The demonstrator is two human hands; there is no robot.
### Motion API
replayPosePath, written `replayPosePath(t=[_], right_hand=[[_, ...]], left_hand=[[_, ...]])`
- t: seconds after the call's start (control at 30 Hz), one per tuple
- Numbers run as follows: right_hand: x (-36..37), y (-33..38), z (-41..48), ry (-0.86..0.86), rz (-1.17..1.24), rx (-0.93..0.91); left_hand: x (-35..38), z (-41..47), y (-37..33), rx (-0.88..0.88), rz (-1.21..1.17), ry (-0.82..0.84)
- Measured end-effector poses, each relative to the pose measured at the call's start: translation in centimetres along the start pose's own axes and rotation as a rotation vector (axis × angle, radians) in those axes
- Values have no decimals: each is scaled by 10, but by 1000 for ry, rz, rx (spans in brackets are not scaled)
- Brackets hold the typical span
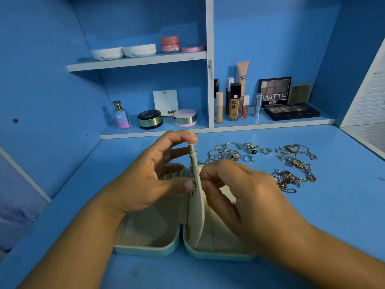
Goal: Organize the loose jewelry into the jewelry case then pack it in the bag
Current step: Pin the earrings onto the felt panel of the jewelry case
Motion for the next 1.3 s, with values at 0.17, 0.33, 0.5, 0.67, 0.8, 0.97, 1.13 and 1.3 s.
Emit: replayPosePath(t=[0.17,0.33,0.5,0.67,0.8,0.97,1.13,1.3], right_hand=[[3,1,-2,-2,18,69],[5,0,-4,-48,99,109],[3,0,-4,-42,218,106],[6,-5,-3,-5,189,100],[5,-7,-1,14,196,69],[0,-12,-2,70,562,144],[-8,-26,1,60,623,274],[-19,-60,5,156,510,554]], left_hand=[[0,0,1,-8,9,4],[0,-1,1,-17,4,17],[-2,-2,1,-23,-10,10],[0,-2,2,-19,-1,4],[0,-2,2,-26,2,-2],[4,-1,0,-31,49,25],[7,-1,0,-89,200,9],[6,-4,9,-266,554,2]])
Point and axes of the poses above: each hand's wrist, its own z-axis towards the middle knuckle, its own x-axis out of the palm, y = z × x, the point moved 6 cm from there along z, towards the middle knuckle, and after that the axes turned 10 degrees about y, right-handed, at the moved point
